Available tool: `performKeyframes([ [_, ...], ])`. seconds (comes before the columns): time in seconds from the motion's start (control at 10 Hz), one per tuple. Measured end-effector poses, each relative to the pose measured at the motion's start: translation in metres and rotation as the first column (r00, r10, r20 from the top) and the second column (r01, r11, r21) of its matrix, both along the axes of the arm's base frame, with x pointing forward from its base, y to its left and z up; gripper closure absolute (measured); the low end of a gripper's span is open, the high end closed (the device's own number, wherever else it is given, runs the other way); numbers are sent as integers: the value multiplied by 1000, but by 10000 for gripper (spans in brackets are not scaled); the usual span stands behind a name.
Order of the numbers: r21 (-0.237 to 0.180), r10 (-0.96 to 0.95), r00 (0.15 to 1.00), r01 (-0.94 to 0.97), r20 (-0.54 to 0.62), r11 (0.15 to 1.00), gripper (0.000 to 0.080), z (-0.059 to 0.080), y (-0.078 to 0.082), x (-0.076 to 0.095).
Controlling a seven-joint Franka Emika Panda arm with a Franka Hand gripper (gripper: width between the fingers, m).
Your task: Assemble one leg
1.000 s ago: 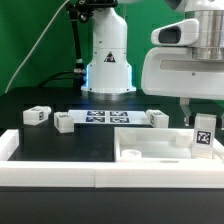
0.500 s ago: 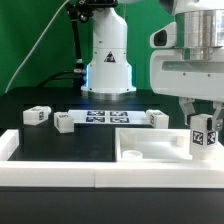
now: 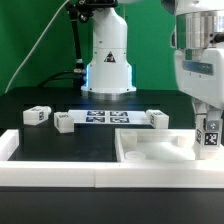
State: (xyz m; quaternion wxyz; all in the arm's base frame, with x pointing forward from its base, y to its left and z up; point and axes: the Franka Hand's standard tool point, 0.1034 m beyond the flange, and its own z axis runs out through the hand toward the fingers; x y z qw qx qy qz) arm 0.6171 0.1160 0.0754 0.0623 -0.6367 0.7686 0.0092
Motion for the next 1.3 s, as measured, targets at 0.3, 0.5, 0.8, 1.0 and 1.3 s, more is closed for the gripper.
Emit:
performKeyframes([
  [0.3, 8, -167, 986, 167, -6, 986, 507, 0, -3, 2],
  [0.5, 16, -193, 981, 193, -10, 981, 400, -1, -1, 1],
  [0.8, 10, -114, 994, 114, -2, 993, 173, -1, -1, 1],
  [1.0, -4, 25, 1000, -25, 11, 1000, 153, -1, -1, 1],
  [1.3, -20, 194, 981, -193, 25, 981, 150, -1, 0, 1],
])
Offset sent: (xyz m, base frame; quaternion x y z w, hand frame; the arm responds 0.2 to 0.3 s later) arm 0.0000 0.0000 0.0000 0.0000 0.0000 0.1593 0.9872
